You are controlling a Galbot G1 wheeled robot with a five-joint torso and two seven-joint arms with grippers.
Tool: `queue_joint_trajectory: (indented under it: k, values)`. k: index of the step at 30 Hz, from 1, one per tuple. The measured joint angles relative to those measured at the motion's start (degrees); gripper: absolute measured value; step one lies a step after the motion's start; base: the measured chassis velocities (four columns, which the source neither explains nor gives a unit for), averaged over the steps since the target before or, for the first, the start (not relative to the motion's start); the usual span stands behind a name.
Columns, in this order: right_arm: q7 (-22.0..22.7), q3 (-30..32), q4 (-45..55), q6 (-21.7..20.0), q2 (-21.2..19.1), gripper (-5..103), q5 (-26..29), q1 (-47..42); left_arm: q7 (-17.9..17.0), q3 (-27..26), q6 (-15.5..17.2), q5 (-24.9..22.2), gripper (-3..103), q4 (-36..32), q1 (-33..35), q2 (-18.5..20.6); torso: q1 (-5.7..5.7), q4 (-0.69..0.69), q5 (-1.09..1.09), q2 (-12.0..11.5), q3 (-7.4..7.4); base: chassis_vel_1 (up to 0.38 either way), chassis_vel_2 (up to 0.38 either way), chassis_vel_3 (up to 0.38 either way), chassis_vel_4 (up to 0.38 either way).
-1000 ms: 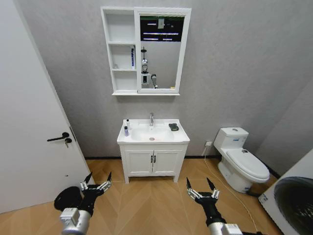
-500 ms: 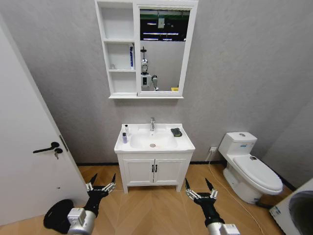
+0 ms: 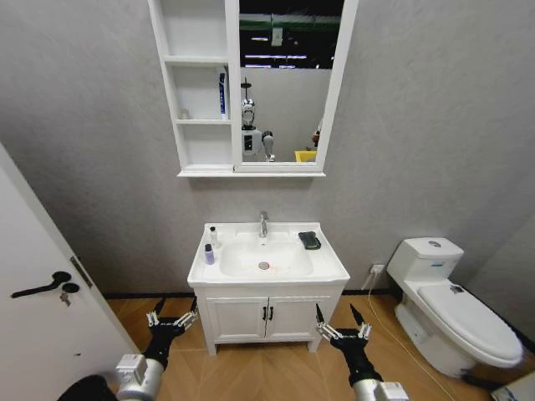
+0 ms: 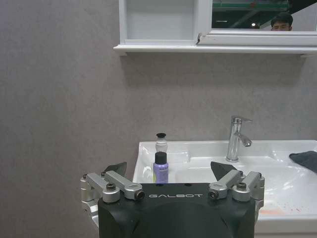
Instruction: Move facial cleanser and shampoo from washbasin to cabinet, then wipe washbasin with towel.
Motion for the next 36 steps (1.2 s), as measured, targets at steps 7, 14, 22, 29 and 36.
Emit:
queue_joint_trajectory:
  k: [7, 14, 22, 29, 36]
  values:
    - [-0.16, 0.18, -0.48, 0.71, -0.10, 100, 0.09, 0.10, 0.01, 0.02, 0.00, 0.13, 96, 0.44, -0.08, -0.16, 0.00, -0.01, -0.04, 0.00, 0.00, -0.205, 0.212, 0.221, -0.213]
    - [-0.29, 0.19, -0.76, 1.03, -0.05, 100, 0.13, -0.04, 0.07, 0.36, 0.00, 0.66, 96, 0.90, -0.08, -0.28, 0.01, 0.01, 0.00, 0.00, 0.01, -0.220, 0.207, 0.214, -0.222]
    - [-0.44, 0.49, -1.46, 2.64, -0.05, 100, 0.41, -0.58, 0.34, 2.32, -0.23, 2.46, 96, 2.55, -0.03, -0.35, 0.01, 0.00, -0.02, 0.01, 0.00, -0.194, 0.188, 0.187, -0.192]
    - [-0.75, 1.01, -2.11, 3.38, -0.45, 100, 0.84, -0.55, 0.38, 4.51, -1.14, 3.70, 97, 7.74, -1.58, -0.29, 0.04, -0.01, -0.01, -0.02, 0.01, -0.113, 0.108, 0.078, -0.053]
    - [-1.18, 1.68, -2.45, 3.42, -0.98, 100, 0.84, -0.71, 0.16, 5.09, -2.47, 4.09, 97, 16.33, -6.26, -0.28, -0.04, 0.01, -0.02, 0.02, -0.01, 0.009, -0.003, -0.007, 0.006]
